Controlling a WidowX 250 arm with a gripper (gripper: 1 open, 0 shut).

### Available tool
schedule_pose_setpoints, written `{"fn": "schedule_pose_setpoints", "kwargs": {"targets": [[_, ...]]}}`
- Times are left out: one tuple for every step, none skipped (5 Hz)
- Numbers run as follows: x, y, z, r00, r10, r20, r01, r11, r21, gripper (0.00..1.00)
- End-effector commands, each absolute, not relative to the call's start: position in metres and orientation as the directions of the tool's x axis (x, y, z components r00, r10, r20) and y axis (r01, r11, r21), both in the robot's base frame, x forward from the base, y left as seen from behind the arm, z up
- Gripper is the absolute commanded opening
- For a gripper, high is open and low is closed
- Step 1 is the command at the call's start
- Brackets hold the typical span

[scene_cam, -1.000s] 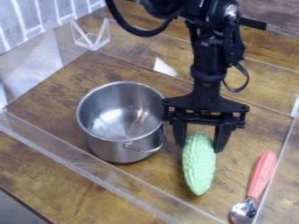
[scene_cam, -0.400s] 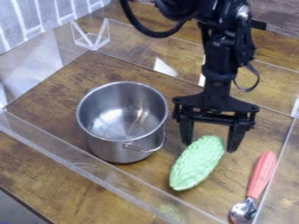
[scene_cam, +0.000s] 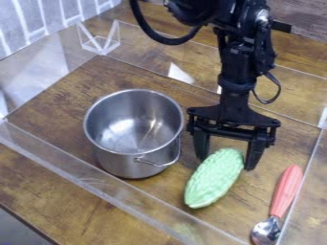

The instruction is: Remove the green object from the silver pot and put it on the table

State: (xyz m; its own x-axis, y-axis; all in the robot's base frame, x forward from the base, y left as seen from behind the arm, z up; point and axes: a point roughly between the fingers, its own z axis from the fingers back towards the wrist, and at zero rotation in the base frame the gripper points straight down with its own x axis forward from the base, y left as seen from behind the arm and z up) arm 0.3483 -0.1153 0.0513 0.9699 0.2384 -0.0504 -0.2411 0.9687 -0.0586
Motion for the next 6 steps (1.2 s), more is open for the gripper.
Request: {"fn": "schedule_pose_setpoints", "kwargs": {"targets": [[0.346, -0.123, 0.088, 0.964, 0.265, 0.026, -0.261, 0.959, -0.111, 1.00], [0.342, -0.129, 0.091, 0.955, 0.297, 0.023, -0.293, 0.949, -0.114, 1.00], [0.345, -0.127, 0.092, 0.940, 0.341, 0.021, -0.336, 0.934, -0.118, 1.00], [0.348, -0.123, 0.093, 0.924, 0.381, 0.017, -0.377, 0.919, -0.119, 1.00], [0.351, -0.120, 0.095, 0.907, 0.420, 0.014, -0.416, 0.902, -0.119, 1.00], [0.356, -0.124, 0.091, 0.917, 0.399, 0.008, -0.395, 0.911, -0.115, 1.00]]}}
